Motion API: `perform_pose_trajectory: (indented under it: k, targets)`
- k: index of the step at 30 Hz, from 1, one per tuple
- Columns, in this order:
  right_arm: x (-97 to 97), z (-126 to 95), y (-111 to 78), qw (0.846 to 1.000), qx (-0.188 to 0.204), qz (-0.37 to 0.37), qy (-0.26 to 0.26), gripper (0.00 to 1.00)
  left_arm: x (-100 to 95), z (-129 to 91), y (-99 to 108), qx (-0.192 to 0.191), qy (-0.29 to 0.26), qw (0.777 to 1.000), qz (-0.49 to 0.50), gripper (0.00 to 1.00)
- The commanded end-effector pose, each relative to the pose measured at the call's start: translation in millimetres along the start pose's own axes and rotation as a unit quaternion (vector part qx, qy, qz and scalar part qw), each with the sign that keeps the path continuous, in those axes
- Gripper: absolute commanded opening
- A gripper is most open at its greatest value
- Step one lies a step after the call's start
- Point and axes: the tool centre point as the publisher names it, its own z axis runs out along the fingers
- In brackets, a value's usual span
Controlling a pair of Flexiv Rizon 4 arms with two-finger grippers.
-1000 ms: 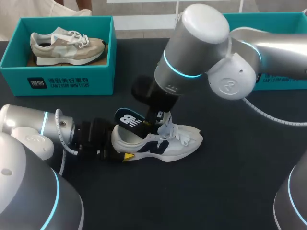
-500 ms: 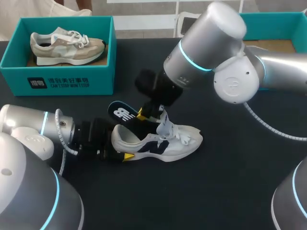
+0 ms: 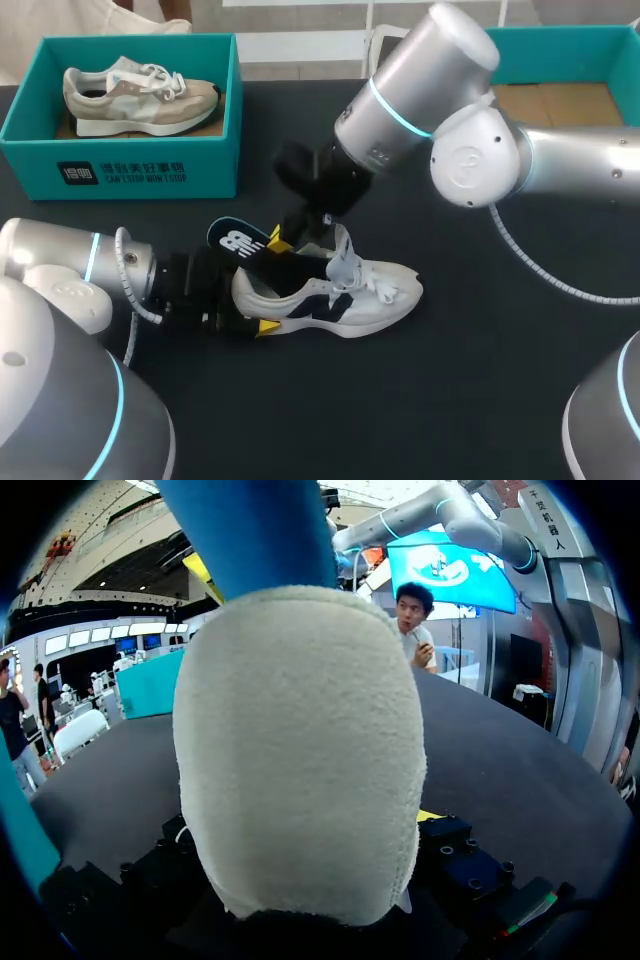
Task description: Take the shoe out of the shoebox, open the shoe tongue, remove and reinsert the insole, then place the shoe into the shoebox
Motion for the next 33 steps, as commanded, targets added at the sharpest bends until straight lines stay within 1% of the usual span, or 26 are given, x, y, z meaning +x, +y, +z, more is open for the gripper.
perform_pose_trajectory:
  k: [1, 2, 3, 4, 5, 6, 7, 8, 9, 10, 14, 17, 18, 19, 20, 22, 23, 24, 29, 30, 31, 32, 33]
  targets:
    - [0.6, 3.3, -3.2, 0.999, -0.034, 0.015, 0.009, 0.47, 0.3, 2.2, 2.0, -0.001, -0.001, 1.000, 0.000, 0.00]
    - [2.1, 1.5, -2.8, 0.999, -0.037, 0.018, 0.014, 0.49, 0.3, 2.2, 2.0, -0.001, -0.001, 1.000, 0.000, 0.00]
    - [3.6, -0.6, -2.5, 0.998, -0.044, 0.027, 0.021, 0.60, 0.3, 2.2, 2.0, -0.001, -0.001, 1.000, 0.000, 0.00]
    - [5.0, -2.9, -2.1, 0.998, -0.044, 0.029, 0.029, 0.64, 0.3, 2.2, 2.0, -0.001, -0.001, 1.000, 0.000, 0.00]
    - [6.4, -4.6, -0.9, 0.998, -0.045, 0.029, 0.041, 0.64, 0.3, 2.2, 2.0, -0.001, -0.001, 1.000, 0.000, 0.00]
    - [8.0, -6.6, 1.0, 0.997, -0.052, 0.033, 0.051, 0.74, 0.3, 2.2, 2.0, -0.001, -0.001, 1.000, 0.000, 0.00]
    - [9.1, -8.7, 2.3, 0.997, -0.046, 0.029, 0.061, 0.82, 0.3, 2.2, 2.0, -0.001, -0.001, 1.000, 0.000, 0.00]
    - [10.0, -10.4, 3.5, 0.996, -0.045, 0.030, 0.069, 0.92, 0.3, 2.2, 2.0, -0.001, -0.001, 1.000, 0.000, 0.00]
    - [10.4, -11.8, 4.0, 0.995, -0.045, 0.031, 0.082, 0.98, 0.3, 2.2, 2.0, -0.001, -0.001, 1.000, 0.000, 0.00]
    - [10.8, -12.6, 4.5, 0.994, -0.039, 0.030, 0.095, 1.00, 0.3, 2.2, 2.0, -0.001, -0.001, 1.000, 0.000, 0.00]
    - [11.0, -10.5, 5.4, 0.991, -0.016, 0.032, 0.128, 0.95, 0.3, 2.2, 2.0, -0.001, -0.001, 1.000, 0.000, 0.00]
    - [9.0, -5.2, 6.4, 0.990, -0.010, 0.031, 0.134, 0.89, 0.3, 2.2, 2.0, -0.001, -0.001, 1.000, 0.000, 0.00]
    - [8.5, -2.4, 6.5, 0.990, -0.003, 0.032, 0.140, 0.87, 0.3, 2.2, 2.0, -0.001, -0.001, 1.000, 0.000, 0.00]
    - [8.0, 0.3, 6.3, 0.990, -0.002, 0.030, 0.140, 0.87, 0.3, 2.2, 2.0, -0.001, -0.001, 1.000, 0.000, 0.00]
    - [7.4, 2.6, 6.2, 0.990, -0.008, 0.030, 0.140, 0.83, 0.3, 2.2, 2.0, -0.001, -0.001, 1.000, 0.000, 0.00]
    - [7.2, 7.3, 5.7, 0.989, -0.002, 0.031, 0.142, 0.71, 0.3, 2.2, 2.0, -0.001, -0.001, 1.000, 0.000, 0.00]
    - [7.7, 9.4, 5.9, 0.989, -0.001, 0.031, 0.144, 0.70, 0.3, 2.2, 2.0, -0.001, -0.001, 1.000, 0.000, 0.00]
    - [8.2, 11.1, 6.5, 0.989, 0.002, 0.031, 0.146, 0.66, 0.3, 2.2, 2.0, -0.001, -0.001, 1.000, 0.000, 0.00]
    - [13.6, 18.5, 10.8, 0.987, 0.001, 0.023, 0.160, 0.66, 0.3, 2.2, 2.0, -0.001, -0.001, 1.000, 0.000, 0.00]
    - [14.0, 19.1, 11.0, 0.987, 0.001, 0.022, 0.161, 0.64, 0.3, 2.2, 2.0, -0.001, -0.001, 1.000, 0.000, 0.00]
    - [14.2, 20.8, 11.6, 0.986, 0.000, 0.021, 0.163, 0.55, 0.3, 2.2, 2.0, -0.001, -0.001, 1.000, 0.000, 0.00]
    - [13.9, 22.8, 12.5, 0.985, 0.001, 0.017, 0.170, 0.50, 0.3, 2.2, 2.0, -0.001, -0.001, 1.000, 0.000, 0.00]
    - [13.8, 25.3, 13.6, 0.984, -0.001, 0.014, 0.176, 0.49, 0.3, 2.2, 2.0, -0.001, -0.001, 1.000, 0.000, 0.00]
